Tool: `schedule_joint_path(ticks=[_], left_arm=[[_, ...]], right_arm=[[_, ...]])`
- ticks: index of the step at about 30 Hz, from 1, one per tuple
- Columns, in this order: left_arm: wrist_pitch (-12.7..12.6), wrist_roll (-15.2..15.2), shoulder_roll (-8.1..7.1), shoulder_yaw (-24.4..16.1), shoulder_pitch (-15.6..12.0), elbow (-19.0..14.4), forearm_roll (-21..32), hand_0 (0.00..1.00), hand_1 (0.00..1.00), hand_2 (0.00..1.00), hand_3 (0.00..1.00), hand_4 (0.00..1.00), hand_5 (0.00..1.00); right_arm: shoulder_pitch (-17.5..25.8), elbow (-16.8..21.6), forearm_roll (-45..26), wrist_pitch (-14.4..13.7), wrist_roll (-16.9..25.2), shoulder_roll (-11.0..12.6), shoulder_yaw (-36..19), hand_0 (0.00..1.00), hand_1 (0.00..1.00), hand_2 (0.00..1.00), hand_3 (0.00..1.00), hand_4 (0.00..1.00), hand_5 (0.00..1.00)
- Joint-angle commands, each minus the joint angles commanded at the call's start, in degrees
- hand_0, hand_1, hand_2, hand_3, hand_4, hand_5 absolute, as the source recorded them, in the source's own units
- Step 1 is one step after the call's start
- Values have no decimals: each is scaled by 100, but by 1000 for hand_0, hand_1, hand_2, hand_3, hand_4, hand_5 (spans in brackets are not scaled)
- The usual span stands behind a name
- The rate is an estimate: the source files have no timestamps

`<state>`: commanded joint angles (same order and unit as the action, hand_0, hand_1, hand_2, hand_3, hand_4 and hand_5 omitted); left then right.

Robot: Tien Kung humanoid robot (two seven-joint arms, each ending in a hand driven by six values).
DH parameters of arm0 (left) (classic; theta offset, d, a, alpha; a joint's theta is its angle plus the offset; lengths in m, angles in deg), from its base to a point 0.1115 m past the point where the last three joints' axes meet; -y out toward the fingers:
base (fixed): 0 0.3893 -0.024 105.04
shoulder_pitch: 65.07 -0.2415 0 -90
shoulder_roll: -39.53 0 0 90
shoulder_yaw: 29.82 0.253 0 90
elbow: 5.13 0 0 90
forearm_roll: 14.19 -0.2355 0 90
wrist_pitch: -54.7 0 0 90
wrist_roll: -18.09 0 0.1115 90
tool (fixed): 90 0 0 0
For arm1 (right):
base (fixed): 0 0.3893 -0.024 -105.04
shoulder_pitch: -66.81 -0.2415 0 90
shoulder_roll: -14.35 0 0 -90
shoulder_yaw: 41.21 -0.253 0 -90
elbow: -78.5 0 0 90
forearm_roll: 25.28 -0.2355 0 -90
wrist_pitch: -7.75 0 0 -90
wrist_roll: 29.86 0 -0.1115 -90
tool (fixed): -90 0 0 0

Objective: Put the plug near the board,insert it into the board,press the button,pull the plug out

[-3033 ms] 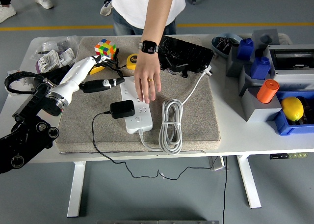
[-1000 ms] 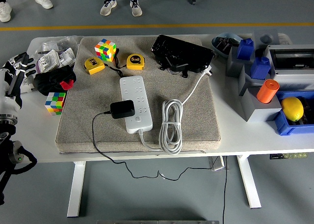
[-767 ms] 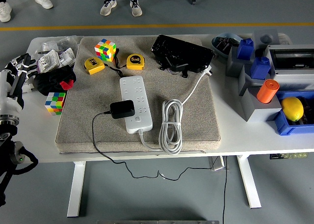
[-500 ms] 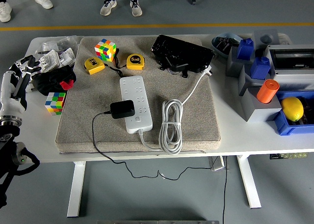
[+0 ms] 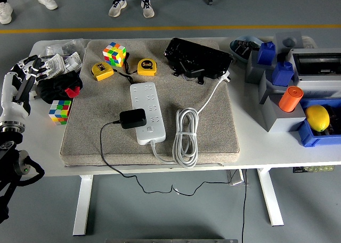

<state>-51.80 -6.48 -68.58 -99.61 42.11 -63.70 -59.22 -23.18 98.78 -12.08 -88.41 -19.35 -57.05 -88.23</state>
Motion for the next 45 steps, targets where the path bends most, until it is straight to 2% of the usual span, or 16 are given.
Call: schedule_joint_path(ticks=[14,45], left_arm=[[1,21,-13,-111,23,-19,-31,580,645,654,710,992,566],[-4,11,-5,-123,41,-2,-7,577,640,651,707,988,560]], right_arm=[[-21,2,1,-1,-29,-20,16,710,714,710,602,998,616],[-14,7,7,-8,-31,-9,15,710,714,710,600,998,621]])
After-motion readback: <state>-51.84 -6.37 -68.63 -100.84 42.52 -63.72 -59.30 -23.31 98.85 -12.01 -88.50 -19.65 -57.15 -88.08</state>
